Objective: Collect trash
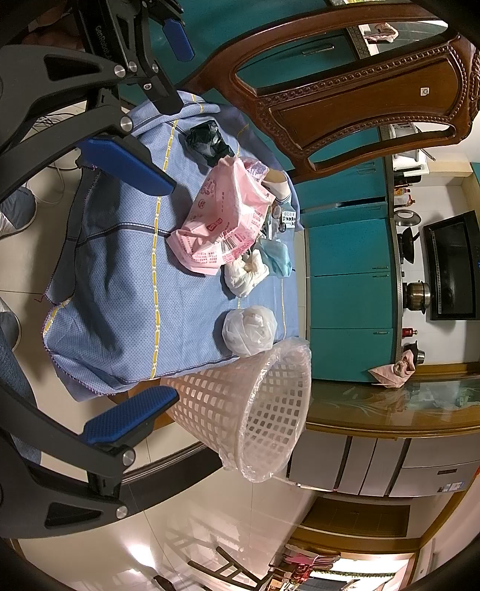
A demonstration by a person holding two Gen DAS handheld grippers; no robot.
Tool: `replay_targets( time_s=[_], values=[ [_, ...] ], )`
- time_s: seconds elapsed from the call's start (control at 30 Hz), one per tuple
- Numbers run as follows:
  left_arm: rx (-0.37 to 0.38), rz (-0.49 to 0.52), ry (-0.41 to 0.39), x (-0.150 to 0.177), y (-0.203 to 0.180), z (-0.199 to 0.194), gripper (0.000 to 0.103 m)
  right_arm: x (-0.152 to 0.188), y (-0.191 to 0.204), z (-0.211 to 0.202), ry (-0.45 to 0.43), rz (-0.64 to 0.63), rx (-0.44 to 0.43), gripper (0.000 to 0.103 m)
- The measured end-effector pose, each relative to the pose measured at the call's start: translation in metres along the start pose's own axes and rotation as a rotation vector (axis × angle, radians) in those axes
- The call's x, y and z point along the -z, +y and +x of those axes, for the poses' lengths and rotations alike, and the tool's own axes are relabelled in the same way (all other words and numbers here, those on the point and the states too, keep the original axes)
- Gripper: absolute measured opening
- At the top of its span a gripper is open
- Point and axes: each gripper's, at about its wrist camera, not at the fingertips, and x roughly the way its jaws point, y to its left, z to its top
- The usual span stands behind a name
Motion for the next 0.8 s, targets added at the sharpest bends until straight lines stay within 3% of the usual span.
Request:
replay_targets(
  time_s=[0.8],
  values=[
    [0.036,0.01,0.012,0.0029,0.0041,0.0014,0.1,-0.0018,-0.0066,-0.003,-0.012,0.048,-0.033,0.1]
  ],
)
